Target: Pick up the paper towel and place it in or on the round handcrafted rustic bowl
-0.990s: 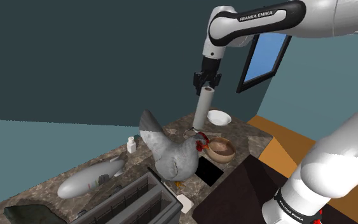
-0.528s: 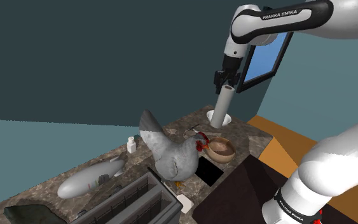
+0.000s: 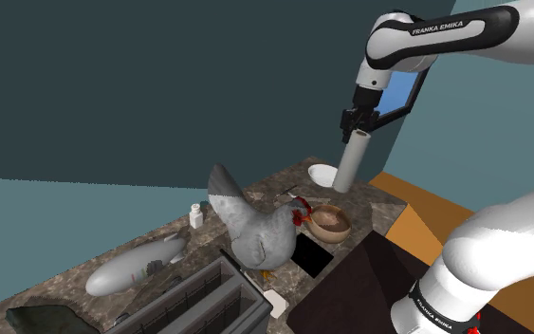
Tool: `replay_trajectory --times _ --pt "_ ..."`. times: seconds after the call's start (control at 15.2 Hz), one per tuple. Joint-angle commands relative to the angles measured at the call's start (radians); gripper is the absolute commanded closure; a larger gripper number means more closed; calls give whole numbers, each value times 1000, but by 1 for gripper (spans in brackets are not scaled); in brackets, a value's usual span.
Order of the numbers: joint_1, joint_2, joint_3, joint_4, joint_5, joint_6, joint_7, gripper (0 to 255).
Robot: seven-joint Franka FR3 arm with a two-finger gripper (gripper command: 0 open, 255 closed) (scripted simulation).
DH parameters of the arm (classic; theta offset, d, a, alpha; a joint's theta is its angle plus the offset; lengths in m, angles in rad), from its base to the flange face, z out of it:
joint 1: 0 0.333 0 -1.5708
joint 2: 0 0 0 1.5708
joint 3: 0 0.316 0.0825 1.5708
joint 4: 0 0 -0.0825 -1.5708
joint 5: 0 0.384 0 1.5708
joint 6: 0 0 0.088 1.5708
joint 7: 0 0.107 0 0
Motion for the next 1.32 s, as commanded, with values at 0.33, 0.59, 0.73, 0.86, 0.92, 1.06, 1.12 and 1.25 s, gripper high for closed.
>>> replay_trajectory --times 0.33,0.59,0.73,0.86,0.92,1.06,1.12,1.25 --pt "-1 10 -4 -85 -1 95 -5 255" --pt "-2 22 -7 -129 -1 151 -8 255" --pt "-2 30 -8 -150 0 179 -10 255" --pt "-1 38 -10 -170 0 208 -11 255" --pt "-1 43 -11 -180 1 222 -12 255" --pt "-1 53 -12 -199 1 252 -14 255" --pt "-1 59 -13 -208 2 266 -16 255" --pt "-1 71 -15 -226 3 296 -18 255"
